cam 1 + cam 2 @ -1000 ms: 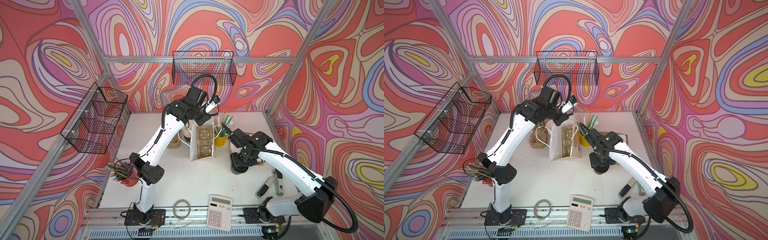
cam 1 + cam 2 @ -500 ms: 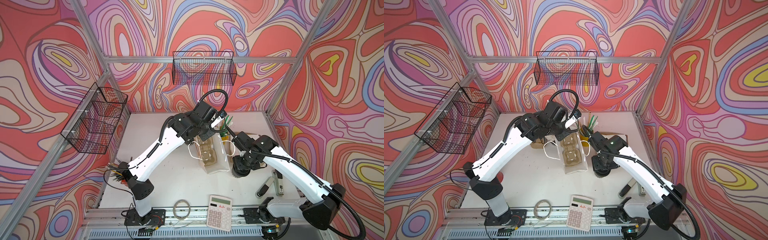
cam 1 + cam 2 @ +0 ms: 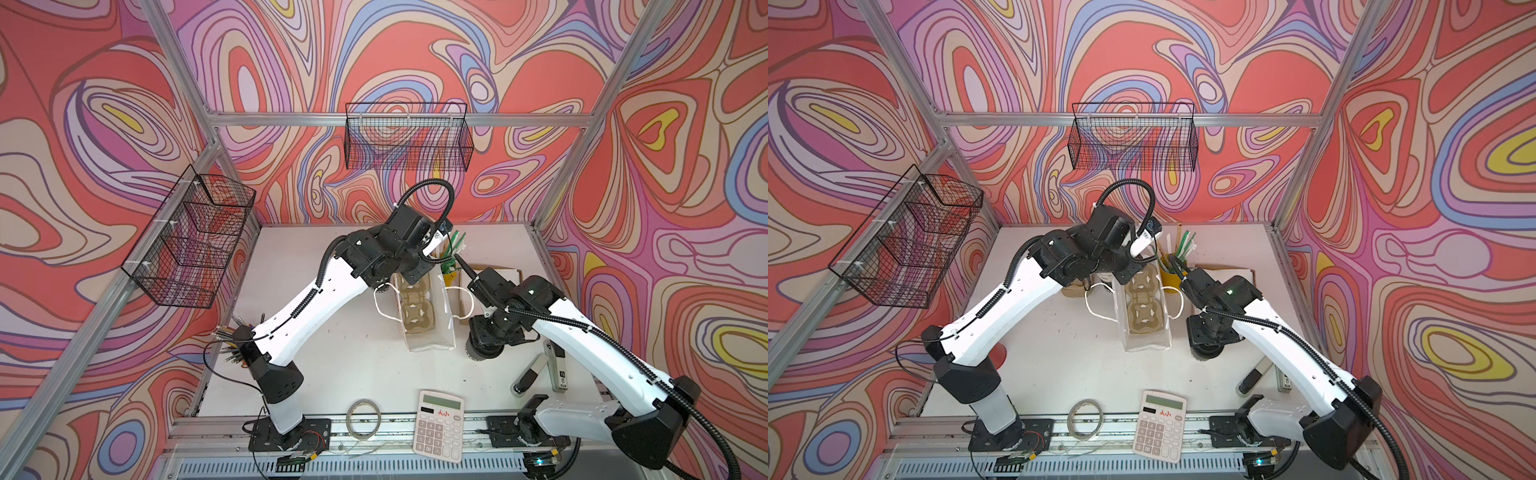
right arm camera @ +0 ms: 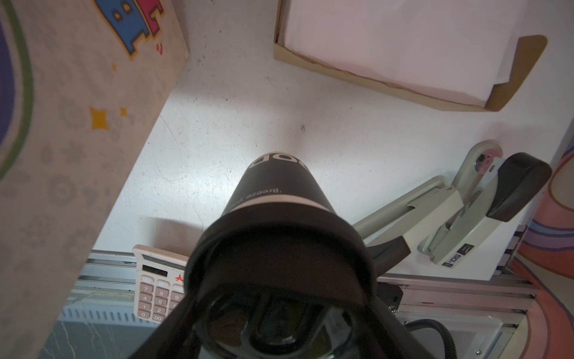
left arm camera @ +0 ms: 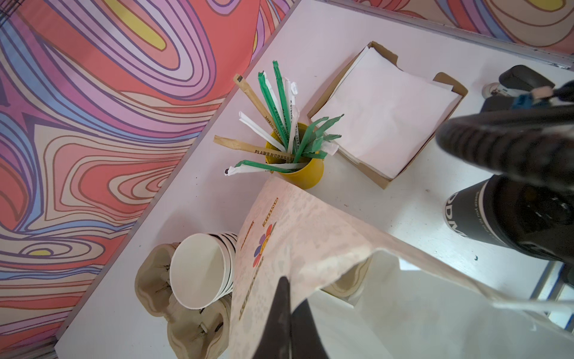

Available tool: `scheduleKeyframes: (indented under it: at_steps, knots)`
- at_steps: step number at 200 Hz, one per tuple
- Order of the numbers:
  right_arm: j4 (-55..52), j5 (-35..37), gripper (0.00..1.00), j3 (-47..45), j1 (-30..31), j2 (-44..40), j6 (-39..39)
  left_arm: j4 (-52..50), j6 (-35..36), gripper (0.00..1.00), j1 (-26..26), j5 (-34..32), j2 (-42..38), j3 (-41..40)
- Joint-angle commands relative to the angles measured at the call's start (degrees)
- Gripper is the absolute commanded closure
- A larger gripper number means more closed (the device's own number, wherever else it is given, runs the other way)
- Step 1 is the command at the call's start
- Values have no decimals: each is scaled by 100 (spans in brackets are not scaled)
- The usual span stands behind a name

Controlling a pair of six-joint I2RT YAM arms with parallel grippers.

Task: Pack a coffee takeout order
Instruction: Pick up the coffee cup from the center of the table.

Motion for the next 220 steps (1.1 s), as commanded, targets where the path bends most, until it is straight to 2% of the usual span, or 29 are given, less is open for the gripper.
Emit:
scheduleKeyframes:
  at_steps: [1,30,60,90,125,150,176,220]
  knots:
    - [-192,25,29,3,19,-90,82,-160,-266,100,-114,-17,39,148]
    - [-317,6,29,-61,22,-163,110,-597,-539,100,-343,-360,168,520]
    - [-390,-195,29,-160,22,-371,122,-543,-774,100,-658,-583,100,180]
    - [-395,-414,30,-367,48,-660,161,-551,-1203,100,-824,-751,79,273]
    - [-390,-345,30,-469,74,-715,157,-513,-1206,100,-1189,-990,131,370]
    - [-391,-383,30,-372,74,-660,76,5,-803,100,-1147,-1353,106,49]
    - [-381,-404,30,-427,83,-571,2,456,-528,100,-894,-1102,94,-51]
    - [-362,-263,30,-387,83,-469,-40,611,-243,100,-587,-883,246,144]
